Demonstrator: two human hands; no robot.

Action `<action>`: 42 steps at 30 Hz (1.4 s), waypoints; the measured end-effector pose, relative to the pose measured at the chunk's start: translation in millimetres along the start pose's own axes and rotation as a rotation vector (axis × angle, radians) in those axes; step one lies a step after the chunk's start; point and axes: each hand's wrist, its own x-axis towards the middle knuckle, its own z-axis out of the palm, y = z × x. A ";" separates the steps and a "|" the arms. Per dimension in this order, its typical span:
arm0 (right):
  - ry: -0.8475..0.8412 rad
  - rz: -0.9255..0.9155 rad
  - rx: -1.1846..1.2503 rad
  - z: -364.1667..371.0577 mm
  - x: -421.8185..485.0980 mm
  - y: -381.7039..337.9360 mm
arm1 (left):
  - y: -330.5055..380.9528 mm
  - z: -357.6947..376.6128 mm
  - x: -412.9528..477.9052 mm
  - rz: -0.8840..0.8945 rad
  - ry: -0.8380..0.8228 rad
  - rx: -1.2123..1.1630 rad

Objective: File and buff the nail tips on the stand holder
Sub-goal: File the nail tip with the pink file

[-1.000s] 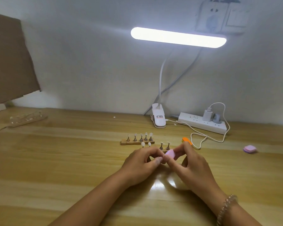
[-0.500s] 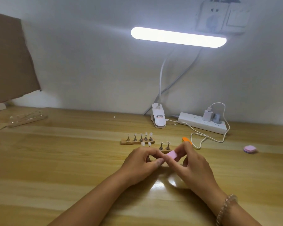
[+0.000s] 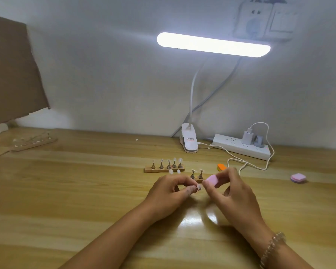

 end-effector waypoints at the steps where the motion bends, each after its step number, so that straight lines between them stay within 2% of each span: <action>1: 0.026 -0.005 0.013 -0.1 -0.3 0.4 | 0.3 0.1 -0.2 -0.003 -0.002 -0.007; 5: -0.098 -0.177 0.001 7.2 -10.3 -9.7 | 0.5 -0.8 0.8 -0.010 -0.028 -0.014; 8: -0.064 -0.132 -0.008 5.7 -5.3 -7.0 | -1.4 -1.0 0.8 -0.019 -0.021 0.007; 12: -0.101 -0.241 -0.105 6.4 -11.9 -10.7 | -1.0 -0.6 -0.2 -0.021 -0.070 0.025; 16: -0.052 -0.103 -0.004 3.4 -3.1 -5.0 | 0.9 -1.0 -0.2 -0.027 -0.053 0.027; 20: -0.106 -0.238 -0.115 5.0 -13.5 -14.5 | 1.7 -1.5 -0.6 -0.026 -0.077 0.014; 24: -0.061 -0.108 -0.063 4.0 -6.2 -6.4 | -0.4 -1.1 0.0 -0.030 -0.044 0.007; 27: -0.088 -0.216 -0.136 5.8 -11.0 -9.3 | 0.0 -1.7 -0.7 -0.037 -0.066 -0.003; 29: -0.104 -0.173 -0.099 5.4 -9.2 -8.6 | 0.0 -1.9 0.3 -0.040 -0.066 -0.011; 31: -0.045 -0.075 -0.038 4.0 -3.2 -2.6 | 0.0 -1.8 0.5 -0.042 -0.069 -0.014; 33: -0.034 -0.098 -0.057 4.1 -3.8 -3.2 | -0.1 -1.3 -0.3 -0.041 -0.075 -0.002; 36: -0.134 -0.204 -0.098 6.8 -11.4 -9.4 | -0.7 -1.4 0.0 -0.056 -0.081 -0.020; 39: -0.083 -0.092 -0.020 4.3 -4.2 -5.1 | -0.2 -1.2 0.0 -0.053 -0.065 -0.028; 42: -0.088 -0.134 -0.046 4.9 -6.7 -4.7 | -0.3 -1.5 0.0 -0.052 -0.062 -0.036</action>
